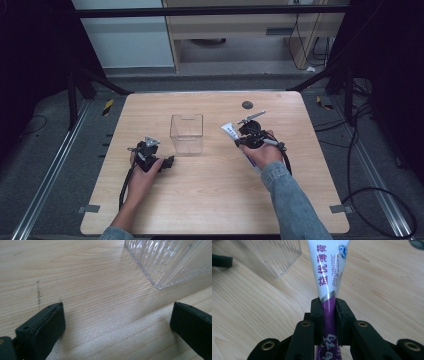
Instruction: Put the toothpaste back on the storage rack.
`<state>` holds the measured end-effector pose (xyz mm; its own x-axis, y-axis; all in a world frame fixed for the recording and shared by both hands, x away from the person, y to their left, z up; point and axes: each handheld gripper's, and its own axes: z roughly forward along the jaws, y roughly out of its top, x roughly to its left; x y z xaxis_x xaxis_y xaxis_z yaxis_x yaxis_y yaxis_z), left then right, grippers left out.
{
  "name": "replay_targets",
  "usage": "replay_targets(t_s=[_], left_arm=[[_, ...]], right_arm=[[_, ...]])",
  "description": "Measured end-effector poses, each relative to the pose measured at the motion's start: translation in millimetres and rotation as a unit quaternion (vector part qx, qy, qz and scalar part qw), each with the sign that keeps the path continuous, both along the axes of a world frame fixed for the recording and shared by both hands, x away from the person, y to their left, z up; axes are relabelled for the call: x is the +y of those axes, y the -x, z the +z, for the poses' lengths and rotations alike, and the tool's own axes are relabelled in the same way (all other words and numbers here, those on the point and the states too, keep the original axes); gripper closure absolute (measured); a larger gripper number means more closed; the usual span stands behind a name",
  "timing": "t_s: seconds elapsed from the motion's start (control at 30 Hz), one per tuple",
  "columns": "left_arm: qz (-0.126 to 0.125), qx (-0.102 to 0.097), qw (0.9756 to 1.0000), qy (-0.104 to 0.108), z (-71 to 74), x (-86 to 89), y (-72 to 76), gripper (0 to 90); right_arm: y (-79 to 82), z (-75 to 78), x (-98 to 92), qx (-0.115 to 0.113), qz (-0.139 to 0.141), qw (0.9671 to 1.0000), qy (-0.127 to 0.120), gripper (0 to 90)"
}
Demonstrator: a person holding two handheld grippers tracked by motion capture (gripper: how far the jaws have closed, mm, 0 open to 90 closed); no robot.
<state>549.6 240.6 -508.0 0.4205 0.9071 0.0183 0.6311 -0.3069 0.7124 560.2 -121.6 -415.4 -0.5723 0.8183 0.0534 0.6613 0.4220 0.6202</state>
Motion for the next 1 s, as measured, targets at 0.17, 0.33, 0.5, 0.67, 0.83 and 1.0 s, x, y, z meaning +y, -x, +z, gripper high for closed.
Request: replay_targets(t_s=[0.17, 0.33, 0.5, 0.67, 0.83, 1.0], left_arm=[[0.0, 0.0, 1.0, 0.0, 0.0, 0.0, 0.0, 0.0], [0.001, 0.001, 1.0, -0.001, 0.1, 0.0, -0.5, 0.0], [0.001, 0.001, 1.0, 0.0, 0.1, 0.0, -0.9, 0.0], [0.002, 0.001, 1.0, 0.0, 0.1, -0.1, -1.1, 0.0], [0.003, 0.0, 1.0, 0.001, 0.0, -0.3, -1.6, 0.0], [0.004, 0.0, 1.0, 0.002, -0.1, -0.5, -1.6, 0.0]], right_arm=[[1.7, 10.9, 4.0, -0.021, -0.001, 0.9995, -0.022, 78.3], [2.9, 21.4, 10.2, -0.042, 0.005, 0.9985, -0.035, 78.3], [3.0, 32.0, 20.4, -0.057, 0.009, 0.9975, -0.043, 78.3], [5.1, 39.0, 32.7, -0.069, 0.01, 0.9959, -0.057, 78.4], [5.2, 48.3, 42.7, -0.082, 0.017, 0.9939, -0.072, 78.4], [5.2, 58.9, 49.8, -0.095, 0.024, 0.9911, -0.09, 78.4]])
